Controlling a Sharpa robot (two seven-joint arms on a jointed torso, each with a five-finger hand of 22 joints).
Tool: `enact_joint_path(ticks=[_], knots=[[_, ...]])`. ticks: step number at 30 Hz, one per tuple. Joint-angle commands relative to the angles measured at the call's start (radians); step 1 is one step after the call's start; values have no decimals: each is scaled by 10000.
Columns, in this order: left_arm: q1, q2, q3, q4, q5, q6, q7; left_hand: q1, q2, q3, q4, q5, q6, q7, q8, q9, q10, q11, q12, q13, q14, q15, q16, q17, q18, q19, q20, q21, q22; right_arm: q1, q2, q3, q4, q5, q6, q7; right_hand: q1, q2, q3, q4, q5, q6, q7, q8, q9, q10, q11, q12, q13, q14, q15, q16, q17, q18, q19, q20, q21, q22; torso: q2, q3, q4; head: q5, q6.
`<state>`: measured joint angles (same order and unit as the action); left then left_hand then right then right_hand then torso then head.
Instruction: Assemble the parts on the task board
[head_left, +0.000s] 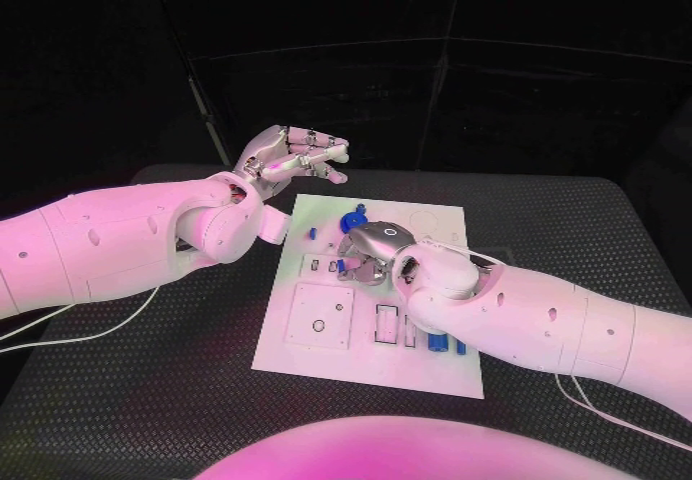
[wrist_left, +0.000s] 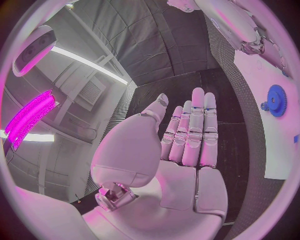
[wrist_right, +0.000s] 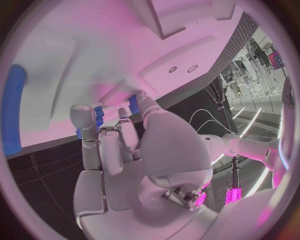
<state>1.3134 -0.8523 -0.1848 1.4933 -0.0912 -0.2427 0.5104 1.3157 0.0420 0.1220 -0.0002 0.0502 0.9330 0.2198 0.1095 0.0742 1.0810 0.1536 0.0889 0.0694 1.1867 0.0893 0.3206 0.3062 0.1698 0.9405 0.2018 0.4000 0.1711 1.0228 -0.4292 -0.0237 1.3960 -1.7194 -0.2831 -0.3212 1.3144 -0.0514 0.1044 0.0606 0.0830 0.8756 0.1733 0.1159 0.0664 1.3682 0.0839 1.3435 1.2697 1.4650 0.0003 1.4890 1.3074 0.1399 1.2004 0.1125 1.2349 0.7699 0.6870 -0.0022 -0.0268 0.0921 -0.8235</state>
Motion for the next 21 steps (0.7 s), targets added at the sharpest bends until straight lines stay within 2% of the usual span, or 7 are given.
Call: enact_joint_path(ticks=[1, 6, 14, 17, 20, 21], knots=[[19, -1, 9, -4, 22, 99, 51, 48, 94, -15, -73, -21, 50, 55, -55, -8, 23, 41, -58, 14, -60, 21, -84, 39, 118, -57, 6, -36, -18, -21, -130, -4, 91, 377, -413, 658, -12, -150, 7, 119, -21, -88, 6, -28, 20, -50, 12, -4, 17, 633, 62, -44, 658, -50, -45, -1, -40, -5, -7, 3, -9, 25, -4], [19, -19, 9, -72, 22, 215, 30, 98, 147, 38, -120, -21, 158, 15, -32, 11, 135, 6, -50, 28, -112, 7, -172, 60, 123, -78, -1, -63, -41, -48, -498, -2, 311, 879, -594, 1771, -51, -246, -130, 279, 529, -203, 32, -12, 31, -49, 37, 28, 32, 641, 83, -39, 685, -47, -42, 18, -67, -29, -21, 4, -25, 37, 24], [17, -18, 8, -181, -124, 633, -125, 118, 233, 146, -157, -19, 468, -137, 49, 50, 450, -138, -35, 33, 191, -134, -250, 84, 156, 201, -113, 40, -26, -52, -1077, 3, 899, 1217, -1020, 2565, -49, -252, -142, 283, 548, -209, 33, -11, 32, -40, 39, 40, 45, 645, 84, -31, 703, -50, -34, 19, -62, -16, -14, 3, -19, 25, 76], [17, -26, 8, -231, -346, 798, -229, 119, 265, 221, -171, -16, 666, -244, 90, 66, 678, -243, -39, 23, 581, -256, -185, 135, 163, 470, -226, 168, 15, -52, -1361, 8, 1209, 1372, -1193, 2813, -44, -251, -145, 283, 558, -206, 32, -7, 33, -41, 38, 39, 43, 645, 84, -31, 704, -49, -34, 20, -62, -17, -8, 4, -9, 31, 69], [17, -62, 7, -297, -675, 977, -407, 69, 279, 298, -160, -17, 961, -428, 155, 91, 1131, -444, 17, 33, 1357, -479, 127, 365, 164, 966, -439, 458, 134, -47, -1769, 16, 1600, 1622, -1419, 3091, -15, -241, -153, 280, 594, -197, 29, 7, 38, -33, 37, 49, 53, 650, 84, -22, 724, -53, -21, 21, -54, 5, -14, 7, -14, 54, 60], [17, -81, 8, -321, -824, 1041, -484, 44, 279, 314, -149, -12, 1033, -481, 165, 96, 1302, -508, 56, 48, 1609, -553, 266, 471, 165, 1121, -507, 560, 180, -43, -1919, 20, 1731, 1710, -1478, 3157, -4, -236, -154, 278, 603, -196, 28, 10, 39, -31, 37, 52, 56, 651, 84, -20, 731, -53, -18, 21, -52, 8, -11, -3, -15, 55, 72]])
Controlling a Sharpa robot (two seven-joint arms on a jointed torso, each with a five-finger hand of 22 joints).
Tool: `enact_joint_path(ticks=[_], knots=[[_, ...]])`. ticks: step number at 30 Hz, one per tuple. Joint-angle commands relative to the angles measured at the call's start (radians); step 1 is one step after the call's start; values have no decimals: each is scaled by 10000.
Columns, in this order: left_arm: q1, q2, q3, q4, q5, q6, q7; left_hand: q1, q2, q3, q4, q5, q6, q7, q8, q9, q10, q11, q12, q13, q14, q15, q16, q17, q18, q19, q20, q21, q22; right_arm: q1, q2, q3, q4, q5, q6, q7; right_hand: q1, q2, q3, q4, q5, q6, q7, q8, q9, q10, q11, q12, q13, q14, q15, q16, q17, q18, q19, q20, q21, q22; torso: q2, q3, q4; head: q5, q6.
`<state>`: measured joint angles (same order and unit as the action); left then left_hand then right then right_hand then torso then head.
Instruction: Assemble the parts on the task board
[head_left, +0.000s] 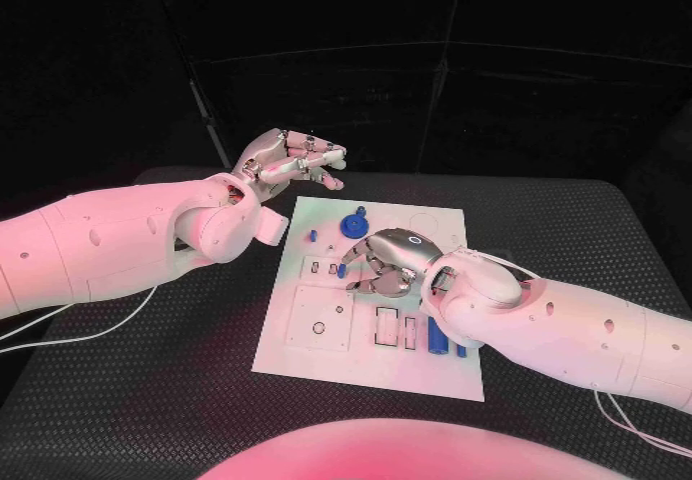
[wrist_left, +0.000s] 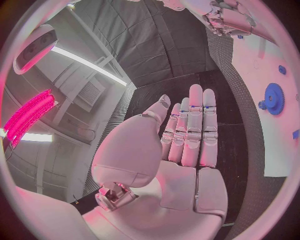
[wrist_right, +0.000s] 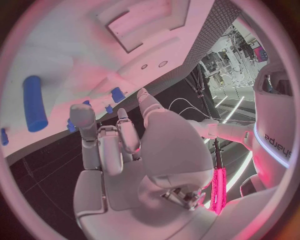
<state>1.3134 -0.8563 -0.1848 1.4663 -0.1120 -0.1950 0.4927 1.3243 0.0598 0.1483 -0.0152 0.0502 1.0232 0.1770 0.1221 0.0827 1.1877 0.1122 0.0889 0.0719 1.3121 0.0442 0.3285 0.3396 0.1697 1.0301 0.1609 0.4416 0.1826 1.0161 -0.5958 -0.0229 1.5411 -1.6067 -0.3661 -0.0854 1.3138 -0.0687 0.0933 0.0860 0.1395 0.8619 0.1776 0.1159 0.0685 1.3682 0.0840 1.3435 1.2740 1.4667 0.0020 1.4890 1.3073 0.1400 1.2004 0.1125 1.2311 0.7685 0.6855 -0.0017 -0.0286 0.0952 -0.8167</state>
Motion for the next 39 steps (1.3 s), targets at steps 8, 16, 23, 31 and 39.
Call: enact_joint_path(ticks=[8, 16, 23, 31, 39], knots=[[157, -440, 9, -134, -2150, 1233, -2021, -933, -376, -629, 502, 0, 476, -478, 148, 115, 1958, -649, 1153, 776, 2018, -619, 5340, 4854, 119, 1503, -642, 1380, 733, 220, -1459, 493, 1074, 2449, -549, 1094, 253, 97, -32, -34, 237, 121, -59, 167, 63, -72, -3, 14, -46, 592, 41, -108, 558, -30, -72, 8, -83, -106, -61, -11, -30, 26, 78], [725, -857, 5, 174, -4237, 2021, -5504, -1082, -135, -1606, 877, -35, -349, -499, 1478, 1205, 130, -599, 4334, 3776, 1757, -544, 10760, 10345, -69, 1778, -726, 3876, 2806, 799, -2487, 774, 1433, 4356, -72, 1068, 385, 260, -65, -56, 465, 463, -156, 420, 114, -248, -96, -232, -329, 500, -40, -317, 194, 25, -211, -60, -276, -451, -160, 12, -5, 51, 0], [1212, -920, 3, 394, -6238, 2695, -7234, -1281, 46, -2254, 1212, -5, -596, -894, 3326, 2550, 439, -930, 8299, 7256, 2571, -922, 12393, 12274, -517, 2912, -966, 7151, 6970, 1073, -2962, 813, 1456, 5444, -4, 980, 404, 275, -79, -61, 473, 528, -176, 470, 122, -240, -115, -242, -334, 505, -57, -319, 206, 24, -204, -76, -287, -457, -194, 32, -15, 54, -14], [1789, -459, -320, 477, -8249, 3888, -8851, -1960, 352, -3015, 2123, -31, -840, -1014, 3963, 3139, 1259, -1096, 10485, 9623, 2587, -1036, 12423, 12312, -827, 3532, -1114, 8604, 9070, 1151, -3076, 821, 1403, 5727, -35, 941, 408, 286, -82, -60, 481, 544, -181, 483, 123, -241, -121, -250, -342, 504, -62, -325, 198, 28, -212, -81, -299, -481, -217, 39, -40, 44, 0], [1991, 514, -531, -61, -8741, 4211, -9396, -1981, 390, -3522, 2613, -33, -1197, -969, 4129, 3392, 952, -1058, 10384, 9537, 2587, -1012, 12423, 12312, -778, 3285, -1105, 8550, 8894, 1164, -2960, 822, 1319, 5765, -78, 892, 388, 282, -102, -47, 485, 544, -182, 490, 121, -270, -123, -288, -388, 490, -67, -359, 133, 45, -259, -87, -351, -590, -226, 27, -21, 84, 29]])
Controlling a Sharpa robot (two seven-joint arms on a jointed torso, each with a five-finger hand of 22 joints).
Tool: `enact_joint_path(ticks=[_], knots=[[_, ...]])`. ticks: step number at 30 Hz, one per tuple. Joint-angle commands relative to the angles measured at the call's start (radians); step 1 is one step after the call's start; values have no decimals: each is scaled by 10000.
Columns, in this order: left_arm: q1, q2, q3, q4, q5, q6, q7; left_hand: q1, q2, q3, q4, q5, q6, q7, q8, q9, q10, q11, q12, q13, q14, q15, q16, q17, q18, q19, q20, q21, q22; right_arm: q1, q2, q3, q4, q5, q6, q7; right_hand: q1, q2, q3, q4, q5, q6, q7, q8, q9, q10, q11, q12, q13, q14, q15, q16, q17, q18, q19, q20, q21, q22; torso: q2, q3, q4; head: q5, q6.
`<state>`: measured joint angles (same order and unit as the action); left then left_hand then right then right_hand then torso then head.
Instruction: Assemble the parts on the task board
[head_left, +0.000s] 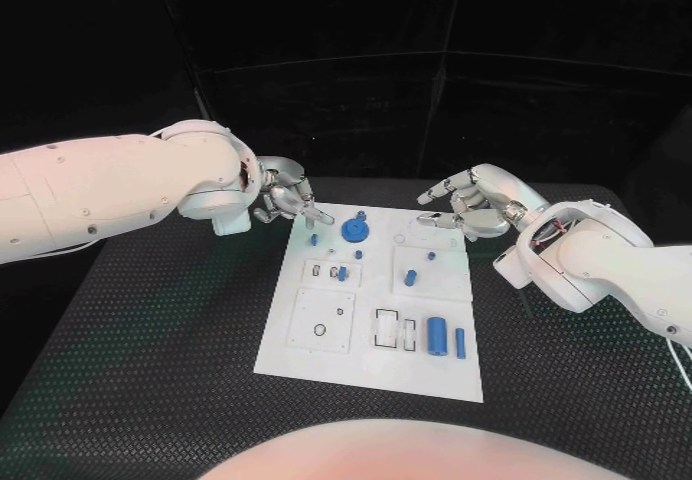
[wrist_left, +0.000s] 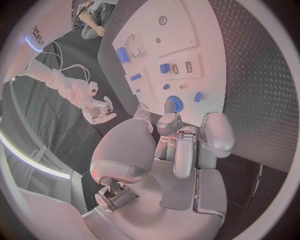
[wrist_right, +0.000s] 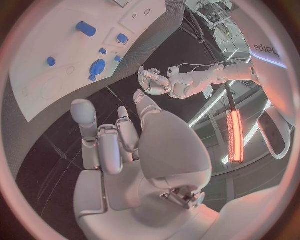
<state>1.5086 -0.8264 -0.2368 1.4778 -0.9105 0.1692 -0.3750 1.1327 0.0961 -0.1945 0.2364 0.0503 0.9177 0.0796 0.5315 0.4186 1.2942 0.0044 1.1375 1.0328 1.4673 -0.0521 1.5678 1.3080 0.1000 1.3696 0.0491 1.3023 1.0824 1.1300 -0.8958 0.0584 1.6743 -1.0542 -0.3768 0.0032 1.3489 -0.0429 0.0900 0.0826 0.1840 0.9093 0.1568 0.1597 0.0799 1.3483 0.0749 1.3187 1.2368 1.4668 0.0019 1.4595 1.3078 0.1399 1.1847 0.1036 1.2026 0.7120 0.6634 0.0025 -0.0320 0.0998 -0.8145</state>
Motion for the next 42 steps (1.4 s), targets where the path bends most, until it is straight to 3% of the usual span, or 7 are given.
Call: enact_joint_path(ticks=[1, 5, 14, 20, 23, 29, 42], knots=[[44, 344, -19, -272, -784, 598, -750, -56, 21, -145, 138, -35, -212, 26, 21, 42, -143, 35, -116, -82, 1035, -38, 30, 2628, -75, -137, 20, -69, -125, 26, 61, 9, -21, 241, 27, 1, 25, 20, -82, -6, 42, 63, 25, 52, 4, -77, -33, -49, -25, 486, -68, -75, 109, 48, -110, -1, -78, -46, 0, -7, 3, 54, 4], [45, 808, -35, -606, -841, 873, -872, 25, 39, -311, 267, -34, -639, 165, -210, -35, -150, 143, -33, 30, 1035, 44, 30, 2628, -94, -147, 76, 4, -15, 27, 142, 9, -55, 245, 44, -17, 10, 16, -98, 5, 43, 53, 25, 52, -1, -82, -35, -58, -34, 485, -70, -81, 102, 50, -118, -4, -90, -65, 7, -9, 5, 67, 17], [-54, 1528, -41, -1031, -868, 1485, -1021, 76, 63, -382, 309, -34, -723, 214, -282, -75, -143, 189, 27, 106, 1035, 86, 30, 2628, -103, -145, 115, 49, 56, 28, 275, 9, -106, 246, 31, -81, -24, 18, -126, 31, 43, 37, 24, 53, -7, -68, -35, -50, -20, 484, -73, -90, 93, 46, -109, -9, -91, -55, 12, -5, 2, 56, -23], [-162, 1767, -40, -1189, -869, 1707, -1056, 76, 68, -400, 323, -35, -731, 221, -291, -81, -176, 197, -10, 60, 1035, 94, 30, 2628, -93, -172, 123, 25, 9, 28, 343, 9, -202, 318, -200, -75, -116, -8, -224, 102, 38, 57, 8, 104, -8, -181, -42, -171, -163, 446, -78, -193, -87, 96, -262, -17, -261, -381, 8, -3, 9, 60, -54], [-218, 1858, -40, -1270, -870, 1788, -1070, 74, 70, -416, 334, -34, -734, 226, -295, -84, -206, 204, -41, 26, 1035, 100, 30, 2628, -82, -202, 129, -4, -44, 28, 387, 9, -270, 557, -426, 13, -36, 50, -258, 120, 51, 158, -25, 272, 18, -848, -84, -872, -997, 233, -107, -667, -868, 277, -865, -41, -908, -1547, 9, -10, 9, 66, -60], [-316, 1984, -39, -1410, -886, 2026, -1101, 77, 73, -435, 344, -34, -743, 234, -303, -89, -237, 212, -68, -2, 1035, 108, 30, 2628, -73, -231, 138, -28, -89, 28, 465, 9, -368, 800, -843, 227, 288, 245, -142, -1, 34, 313, -63, 485, 27, -1582, -120, -1715, -1978, -9, -148, -1321, -1785, 452, -1531, -72, -1740, -2832, 7, -2, 9, 75, -95], [-627, 2243, -37, -1609, -892, 2285, -1127, 87, 77, -452, 350, -35, -745, 240, -306, -91, -274, 221, -101, -37, 1035, 118, 30, 2628, -63, -264, 147, -57, -141, 28, 613, 8, -494, 925, -1240, 414, 515, 236, -106, -79, 109, 175, -33, 620, -66, -2900, -98, -3477, -4126, -530, -124, -2982, -3711, 444, -1681, -43, -2553, -3289, 8, -4, 20, 17, -151]])
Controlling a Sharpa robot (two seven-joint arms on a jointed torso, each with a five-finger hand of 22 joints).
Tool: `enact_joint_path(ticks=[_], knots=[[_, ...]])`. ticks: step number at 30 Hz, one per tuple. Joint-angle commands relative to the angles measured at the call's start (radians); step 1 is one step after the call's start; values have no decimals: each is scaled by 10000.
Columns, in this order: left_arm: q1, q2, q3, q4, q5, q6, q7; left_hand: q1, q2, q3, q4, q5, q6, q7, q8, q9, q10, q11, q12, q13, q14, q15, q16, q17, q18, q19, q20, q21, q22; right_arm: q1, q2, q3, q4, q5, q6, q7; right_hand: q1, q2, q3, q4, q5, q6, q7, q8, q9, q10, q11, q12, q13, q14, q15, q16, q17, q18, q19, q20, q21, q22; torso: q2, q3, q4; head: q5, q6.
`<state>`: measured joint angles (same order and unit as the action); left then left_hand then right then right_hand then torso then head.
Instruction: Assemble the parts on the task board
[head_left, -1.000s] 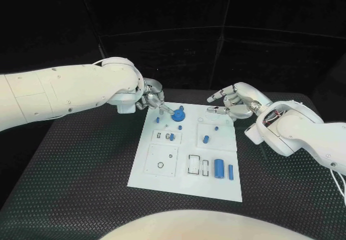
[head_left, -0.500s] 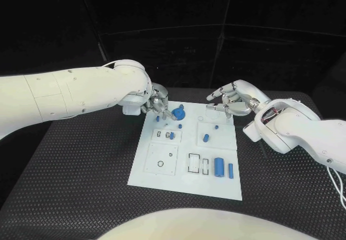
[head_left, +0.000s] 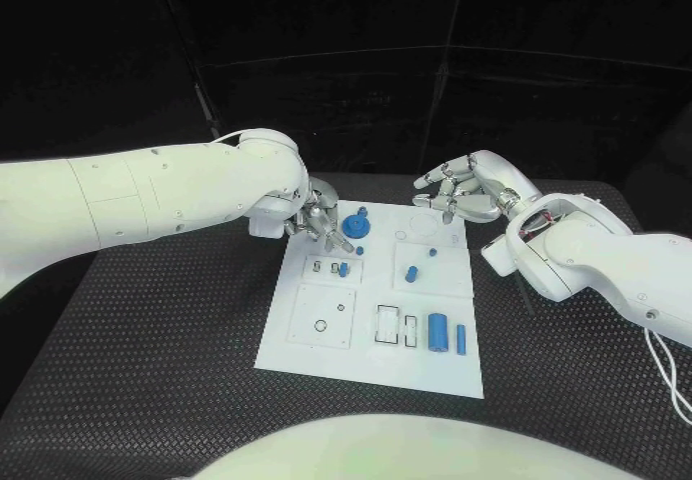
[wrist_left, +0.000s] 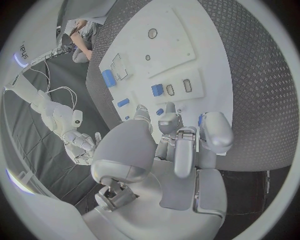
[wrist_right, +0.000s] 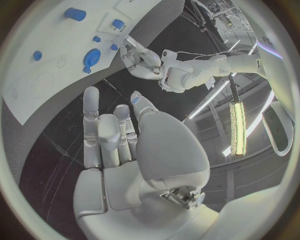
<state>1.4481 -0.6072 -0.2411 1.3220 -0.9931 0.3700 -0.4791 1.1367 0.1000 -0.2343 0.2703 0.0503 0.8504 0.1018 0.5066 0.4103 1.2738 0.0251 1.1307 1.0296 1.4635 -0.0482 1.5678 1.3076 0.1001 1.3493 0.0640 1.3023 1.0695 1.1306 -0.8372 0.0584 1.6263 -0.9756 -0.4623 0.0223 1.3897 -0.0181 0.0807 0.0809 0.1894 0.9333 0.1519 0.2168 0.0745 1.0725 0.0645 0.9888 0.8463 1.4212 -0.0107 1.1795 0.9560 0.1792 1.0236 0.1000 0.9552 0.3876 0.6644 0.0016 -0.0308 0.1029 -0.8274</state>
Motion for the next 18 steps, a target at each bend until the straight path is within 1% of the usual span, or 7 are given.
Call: enact_joint_path(ticks=[1, 7, 12, 18], knots=[[-40, 74, 6, -75, -65, 289, -88, 49, 39, -56, 12, -35, -70, 18, -56, -8, -71, 13, -32, -4, 1073, 79, 30, 2632, -65, -61, -1, -54, -8, 22, 37, 8, -26, 140, -394, 225, 111, -15, -12, -63, 57, -67, 16, 53, -12, -163, 7, -214, -270, -82, 3, -221, -226, 52, -69, -6, -102, -59, -2, 4, 7, -11, -27], [-150, 174, 7, -177, -65, 366, -95, 62, 44, -64, 12, -35, -58, 18, -49, -5, -79, 16, -31, 0, 1073, 84, 30, 2632, -65, -64, 5, -51, -2, 21, 108, 8, -94, 143, -412, 211, 126, -39, -9, -75, 70, -122, 29, 45, -28, -189, 16, -280, -379, -86, 7, -321, -292, 52, -55, -3, -180, -105, -7, 9, -11, 5, -70], [-254, 263, 8, -249, -64, 441, -95, 84, 52, -73, 8, -34, -43, 19, -40, -1, -94, 18, -36, -2, 1073, 88, 30, 2632, -63, -74, 12, -52, -4, 21, 157, 8, -138, 144, -413, 189, 126, -50, -10, -75, 79, -159, 37, 35, -35, -212, 24, -315, -438, -92, 13, -372, -335, 51, -49, 0, -212, -124, -8, 9, -4, -12, -97], [-324, 365, 9, -326, -63, 492, -95, 107, 58, -79, 1, -34, -34, 20, -34, 1, -98, 19, -31, 7, 1073, 91, 30, 2632, -61, -80, 18, -51, -2, 21, 195, 7, -179, 145, -405, 165, 122, -53, -12, -73, 86, -170, 41, 34, -37, -218, 27, -325, -457, -94, 15, -390, -349, 50, -46, 2, -225, -131, -7, 6, -4, -17, -117]])
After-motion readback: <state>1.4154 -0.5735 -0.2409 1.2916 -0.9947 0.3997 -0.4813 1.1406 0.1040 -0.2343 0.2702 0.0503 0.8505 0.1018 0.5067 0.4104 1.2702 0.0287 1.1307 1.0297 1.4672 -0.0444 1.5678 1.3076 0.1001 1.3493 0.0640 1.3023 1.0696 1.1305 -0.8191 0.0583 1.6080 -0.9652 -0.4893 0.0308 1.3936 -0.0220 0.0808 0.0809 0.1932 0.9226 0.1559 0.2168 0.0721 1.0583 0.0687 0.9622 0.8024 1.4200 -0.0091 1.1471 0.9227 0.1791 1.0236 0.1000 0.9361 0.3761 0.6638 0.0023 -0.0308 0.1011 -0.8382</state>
